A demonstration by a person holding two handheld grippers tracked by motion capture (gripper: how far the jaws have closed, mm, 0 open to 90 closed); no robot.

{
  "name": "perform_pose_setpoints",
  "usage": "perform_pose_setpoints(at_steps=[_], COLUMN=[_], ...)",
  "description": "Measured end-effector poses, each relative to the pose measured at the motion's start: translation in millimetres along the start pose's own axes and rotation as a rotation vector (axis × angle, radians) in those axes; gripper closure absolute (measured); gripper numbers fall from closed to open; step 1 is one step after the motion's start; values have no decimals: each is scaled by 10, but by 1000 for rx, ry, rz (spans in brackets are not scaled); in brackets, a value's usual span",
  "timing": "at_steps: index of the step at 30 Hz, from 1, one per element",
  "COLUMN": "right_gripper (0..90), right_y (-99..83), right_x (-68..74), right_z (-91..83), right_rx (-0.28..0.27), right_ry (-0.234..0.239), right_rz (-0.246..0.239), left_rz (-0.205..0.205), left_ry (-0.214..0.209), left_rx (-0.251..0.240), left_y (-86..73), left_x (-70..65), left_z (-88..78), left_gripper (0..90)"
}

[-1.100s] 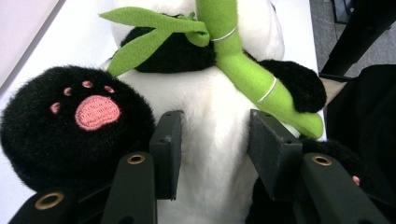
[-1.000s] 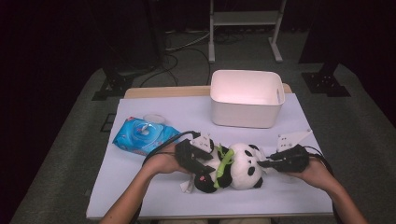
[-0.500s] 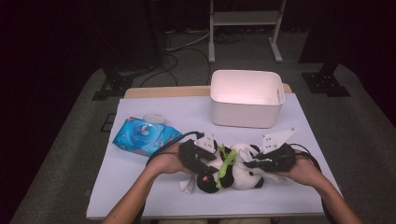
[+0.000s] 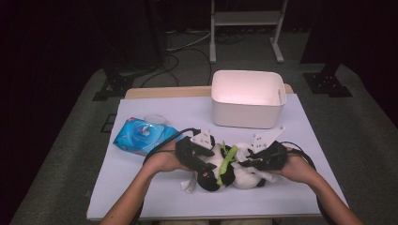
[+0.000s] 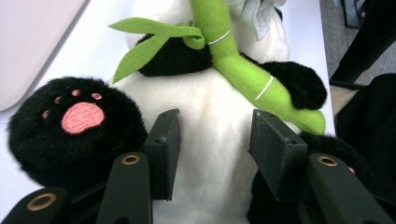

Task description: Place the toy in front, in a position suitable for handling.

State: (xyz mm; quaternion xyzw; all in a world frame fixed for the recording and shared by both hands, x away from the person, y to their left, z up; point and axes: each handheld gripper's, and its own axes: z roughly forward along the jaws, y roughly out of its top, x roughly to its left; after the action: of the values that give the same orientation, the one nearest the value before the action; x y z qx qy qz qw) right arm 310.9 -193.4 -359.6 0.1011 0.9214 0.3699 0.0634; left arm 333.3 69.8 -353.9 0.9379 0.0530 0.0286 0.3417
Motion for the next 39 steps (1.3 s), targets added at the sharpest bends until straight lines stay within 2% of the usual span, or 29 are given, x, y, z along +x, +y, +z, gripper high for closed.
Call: perform_pose_setpoints(at_steps=[5, 9, 13, 16, 18, 28, 32, 33, 34, 39], right_gripper=[866, 865, 863, 862, 861, 860, 860, 860, 860, 860], right_y=[-17, 7, 94, 188, 215, 581, 614, 614, 619, 675], right_x=[-21, -3, 49, 122, 137, 254, 278, 278, 272, 282], right_z=[-13, -21, -52, 1, 31, 376, 480, 480, 465, 394], right_rx=[-5, 3, -5, -1, 6, 39, 63, 63, 62, 23], right_ry=[3, 2, -3, 27, 31, 112, 136, 136, 135, 154], right_rz=[6, 7, -22, -46, -51, -117, -117, -117, -115, -104], left_rz=[-26, -24, -36, -51, -58, -56, -51, -56, -51, -57], left_ry=[-4, 3, -3, -15, -19, -11, -8, -8, 13, 8], left_rx=[-33, -22, -28, -51, -70, -140, -162, -158, -139, -151], left_y=[-59, -115, -198, -261, -287, -396, -436, -442, -451, -473], left_x=[9, 13, 7, 12, 18, -16, 6, 11, 19, 58], left_z=[-91, -161, -144, -98, -93, -84, -102, -100, -107, -89], left_gripper=[516, 513, 514, 515, 515, 523, 523, 523, 530, 533])
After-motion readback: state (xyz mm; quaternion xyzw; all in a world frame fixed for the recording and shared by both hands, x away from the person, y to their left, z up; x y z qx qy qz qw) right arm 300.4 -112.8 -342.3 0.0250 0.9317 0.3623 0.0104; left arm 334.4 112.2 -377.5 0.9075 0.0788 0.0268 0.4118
